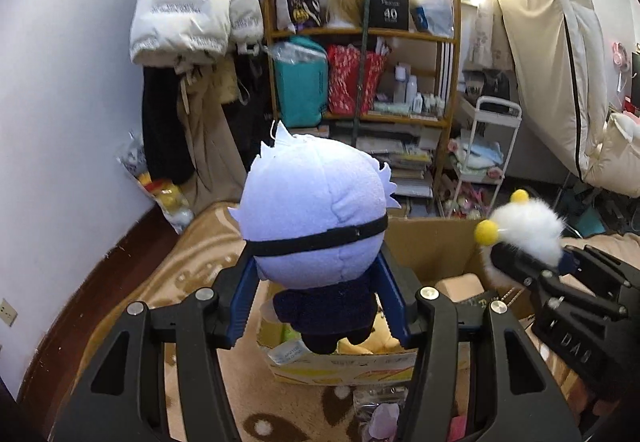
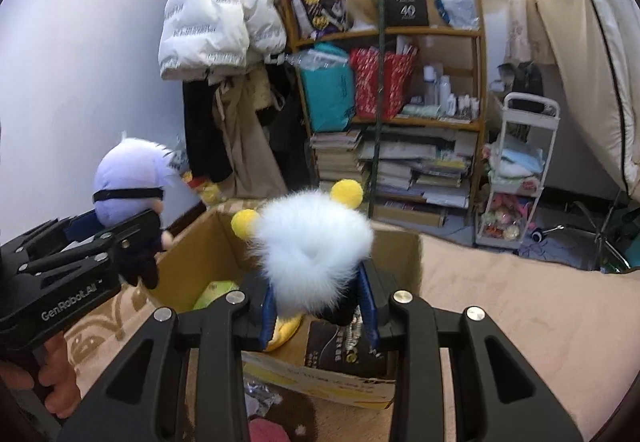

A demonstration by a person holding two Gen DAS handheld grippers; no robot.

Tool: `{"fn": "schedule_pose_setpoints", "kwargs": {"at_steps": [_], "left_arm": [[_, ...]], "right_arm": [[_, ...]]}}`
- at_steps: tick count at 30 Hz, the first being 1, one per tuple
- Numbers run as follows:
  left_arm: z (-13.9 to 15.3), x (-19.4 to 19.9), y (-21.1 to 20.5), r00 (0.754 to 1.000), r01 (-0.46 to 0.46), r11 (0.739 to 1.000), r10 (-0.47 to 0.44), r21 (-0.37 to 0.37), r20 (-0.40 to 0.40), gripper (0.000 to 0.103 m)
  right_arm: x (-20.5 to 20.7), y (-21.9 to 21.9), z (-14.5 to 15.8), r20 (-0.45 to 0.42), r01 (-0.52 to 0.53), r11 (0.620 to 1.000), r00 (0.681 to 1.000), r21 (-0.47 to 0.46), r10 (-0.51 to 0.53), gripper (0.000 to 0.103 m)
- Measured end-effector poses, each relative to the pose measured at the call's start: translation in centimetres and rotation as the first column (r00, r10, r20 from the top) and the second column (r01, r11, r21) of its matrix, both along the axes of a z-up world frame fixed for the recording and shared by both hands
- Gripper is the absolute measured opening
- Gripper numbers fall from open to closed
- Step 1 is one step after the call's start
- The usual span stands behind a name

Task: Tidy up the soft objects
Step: 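Open the left tool over the box while the right tool releases the chick inside, then move the left tool to the clear plastic bag while the right tool approaches the pink bear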

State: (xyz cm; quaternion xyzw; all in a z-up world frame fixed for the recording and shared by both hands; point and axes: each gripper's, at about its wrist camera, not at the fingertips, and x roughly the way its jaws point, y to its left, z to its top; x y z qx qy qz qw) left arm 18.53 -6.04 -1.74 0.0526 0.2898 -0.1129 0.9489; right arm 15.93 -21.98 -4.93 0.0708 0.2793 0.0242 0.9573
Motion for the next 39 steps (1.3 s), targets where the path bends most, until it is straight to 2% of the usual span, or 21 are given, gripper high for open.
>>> {"fn": "schedule_pose_setpoints", "kwargs": {"at_steps": [6,10,12,14,19,20,22,24,29,33,35,36,39], "left_arm": [[-1.4,0.7,-0.5,0.997,0.033,0.999,-0.033,-0.015,-0.068,0.058],[-1.8,0.9,-1.1,0.998,0.008,0.999,-0.005,0.036,-0.070,0.059],[-2.0,0.9,-1.1,0.997,0.007,0.999,-0.004,0.041,-0.074,0.064],[-2.1,0.9,-1.1,0.997,0.000,0.999,0.003,0.049,-0.072,0.073],[-2.3,0.8,-0.9,0.995,-0.008,0.999,0.013,0.048,-0.095,0.080],[-2.3,0.7,-0.7,0.995,-0.013,0.999,0.018,0.051,-0.094,0.083],[-2.2,0.2,-0.4,0.996,-0.034,0.997,0.039,0.069,-0.085,0.084],[-2.1,-0.2,-0.1,0.995,-0.055,0.995,0.062,0.084,-0.079,0.086],[-1.4,-1.8,1.1,0.994,-0.091,0.992,0.096,0.085,-0.060,0.097],[-0.9,-3.0,1.8,0.992,-0.096,0.992,0.102,0.086,-0.069,0.099],[-0.6,-3.7,2.1,0.992,-0.096,0.992,0.102,0.080,-0.074,0.100],[-0.5,-4.1,2.4,0.992,-0.093,0.993,0.099,0.073,-0.079,0.100],[-0.3,-5.4,3.2,0.990,-0.095,0.994,0.099,0.047,-0.097,0.100]], "right_arm": [[0.4,0.4,-2.7,-0.064,-0.011,1.000,0.998,-0.010,0.010,0.036],[0.1,0.1,-3.4,-0.079,-0.018,1.000,0.997,0.004,0.018,0.037],[0.0,0.0,-3.7,-0.085,-0.020,1.000,0.996,0.004,0.021,0.037],[-0.1,-0.1,-3.8,-0.095,-0.021,1.000,0.995,0.004,0.021,0.037],[-0.3,-0.4,-3.8,-0.103,-0.002,1.000,0.995,0.010,0.003,0.043],[-0.5,-0.4,-3.7,-0.098,0.006,1.000,0.995,0.006,-0.006,0.044],[-0.9,-0.5,-3.5,-0.088,0.015,1.000,0.996,0.006,-0.014,0.060],[-1.4,-0.5,-3.2,-0.076,0.021,1.000,0.997,0.009,-0.021,0.066],[-2.5,-0.6,-2.6,-0.079,0.028,1.000,0.996,-0.001,-0.028,0.072],[-3.8,-0.2,-2.1,-0.079,0.030,0.999,0.996,-0.017,-0.032,0.075],[-4.4,0.1,-1.8,-0.079,0.029,0.999,0.996,-0.021,-0.031,0.082],[-4.9,0.3,-1.7,-0.074,0.028,0.999,0.997,-0.022,-0.030,0.089],[-5.9,0.8,-1.2,-0.063,0.023,0.999,0.998,-0.027,-0.025,0.092]]}}
